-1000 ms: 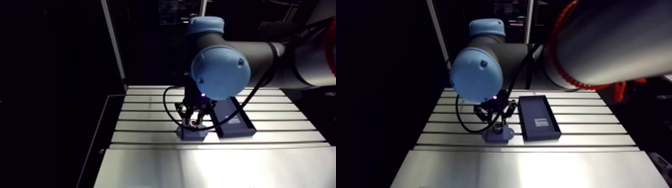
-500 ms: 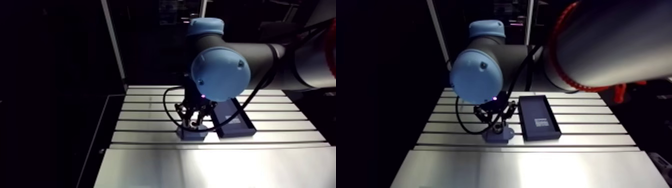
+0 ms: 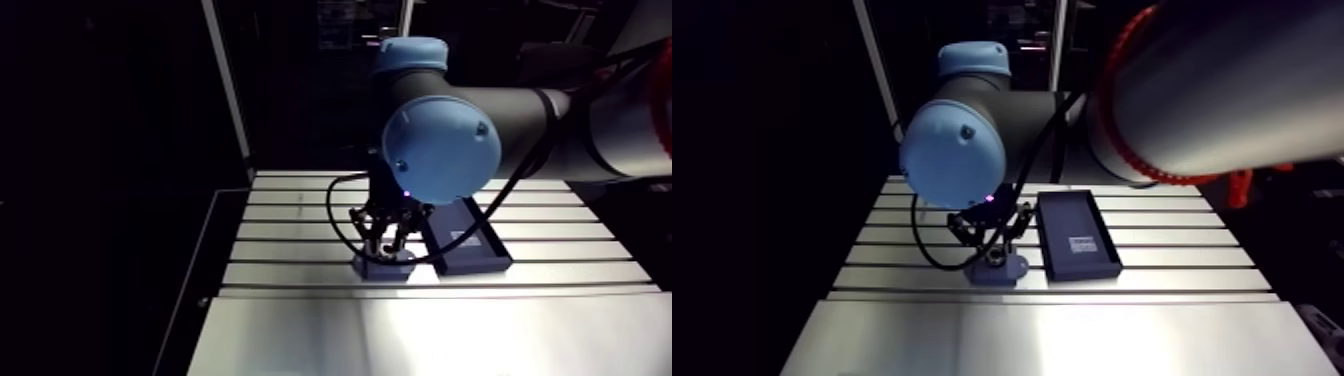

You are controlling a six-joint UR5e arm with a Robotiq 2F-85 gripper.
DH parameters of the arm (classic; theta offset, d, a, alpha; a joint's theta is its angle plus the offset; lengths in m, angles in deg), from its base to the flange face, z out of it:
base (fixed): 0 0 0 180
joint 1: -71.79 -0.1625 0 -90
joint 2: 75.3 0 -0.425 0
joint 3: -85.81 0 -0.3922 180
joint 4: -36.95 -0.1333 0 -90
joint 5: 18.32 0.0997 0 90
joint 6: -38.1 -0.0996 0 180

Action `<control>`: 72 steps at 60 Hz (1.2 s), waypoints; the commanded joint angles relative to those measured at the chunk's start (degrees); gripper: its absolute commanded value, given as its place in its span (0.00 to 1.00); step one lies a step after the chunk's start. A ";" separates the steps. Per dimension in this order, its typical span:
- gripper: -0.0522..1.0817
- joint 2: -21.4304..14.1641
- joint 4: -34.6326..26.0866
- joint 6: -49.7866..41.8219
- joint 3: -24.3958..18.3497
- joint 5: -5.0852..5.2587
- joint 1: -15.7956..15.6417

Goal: Pick up the bearing and press it into the housing until flush.

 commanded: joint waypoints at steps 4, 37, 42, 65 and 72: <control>0.61 0.03 -0.01 -0.03 0.03 0.00 0.00; 0.61 0.37 -0.01 -0.03 0.03 0.00 0.09; 0.61 0.46 0.00 -0.03 0.03 0.00 0.09; 0.61 0.56 0.07 -0.03 0.03 0.00 0.18; 0.61 0.56 0.08 -0.03 0.03 0.00 0.18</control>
